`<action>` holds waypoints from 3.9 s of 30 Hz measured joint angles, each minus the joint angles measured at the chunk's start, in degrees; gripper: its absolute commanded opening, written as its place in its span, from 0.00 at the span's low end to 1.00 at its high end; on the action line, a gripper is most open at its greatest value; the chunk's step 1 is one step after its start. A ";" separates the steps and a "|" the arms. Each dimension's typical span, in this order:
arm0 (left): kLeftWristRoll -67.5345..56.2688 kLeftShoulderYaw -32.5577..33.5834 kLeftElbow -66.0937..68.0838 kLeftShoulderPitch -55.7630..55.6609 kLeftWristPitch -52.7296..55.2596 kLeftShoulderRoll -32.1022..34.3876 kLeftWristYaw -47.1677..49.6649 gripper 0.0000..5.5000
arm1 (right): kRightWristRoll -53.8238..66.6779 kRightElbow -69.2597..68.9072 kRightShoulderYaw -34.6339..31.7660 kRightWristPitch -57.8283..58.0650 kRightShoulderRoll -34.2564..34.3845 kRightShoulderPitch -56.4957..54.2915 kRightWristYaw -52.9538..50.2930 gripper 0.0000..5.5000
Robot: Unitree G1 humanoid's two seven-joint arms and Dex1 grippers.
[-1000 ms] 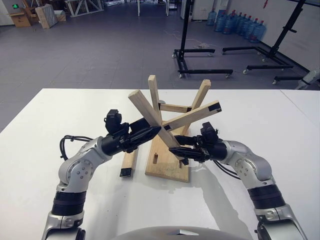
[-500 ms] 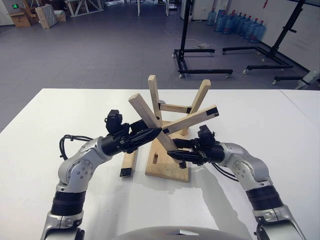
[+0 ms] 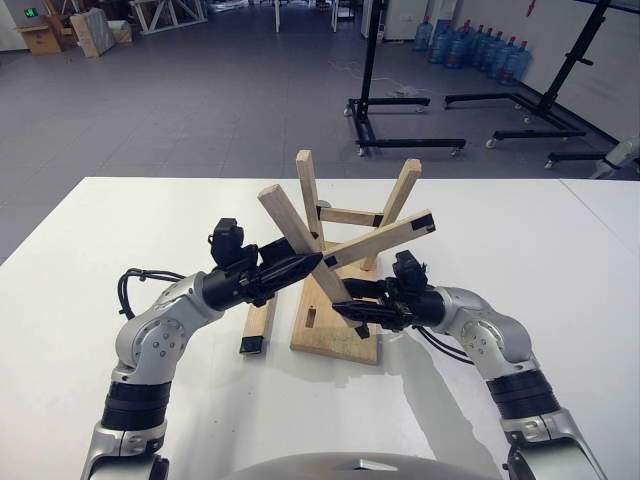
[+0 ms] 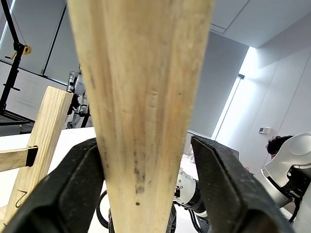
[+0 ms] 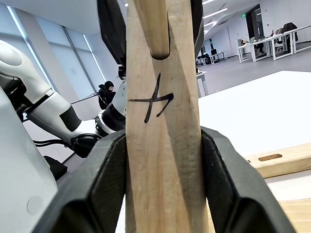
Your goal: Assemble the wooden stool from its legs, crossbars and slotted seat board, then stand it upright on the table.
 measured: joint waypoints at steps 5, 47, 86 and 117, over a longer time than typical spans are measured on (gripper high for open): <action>0.01 0.35 0.01 -0.08 -0.23 -0.06 0.40 0.38 | -0.12 0.03 0.09 -0.88 0.41 -0.04 0.13 0.37; 13.80 -4.10 13.58 -11.44 -6.53 12.48 -18.75 0.37 | -3.92 12.84 -15.65 0.48 -11.84 -3.09 -8.02 0.76; 30.00 -11.29 30.72 -23.68 -17.51 12.20 -26.03 0.37 | -6.86 8.56 -9.54 4.09 -10.84 -1.42 -6.09 0.76; 30.95 -16.64 18.84 -12.63 -23.48 10.15 -15.05 0.37 | -25.77 20.25 8.36 -6.14 -9.08 -9.81 -4.80 0.76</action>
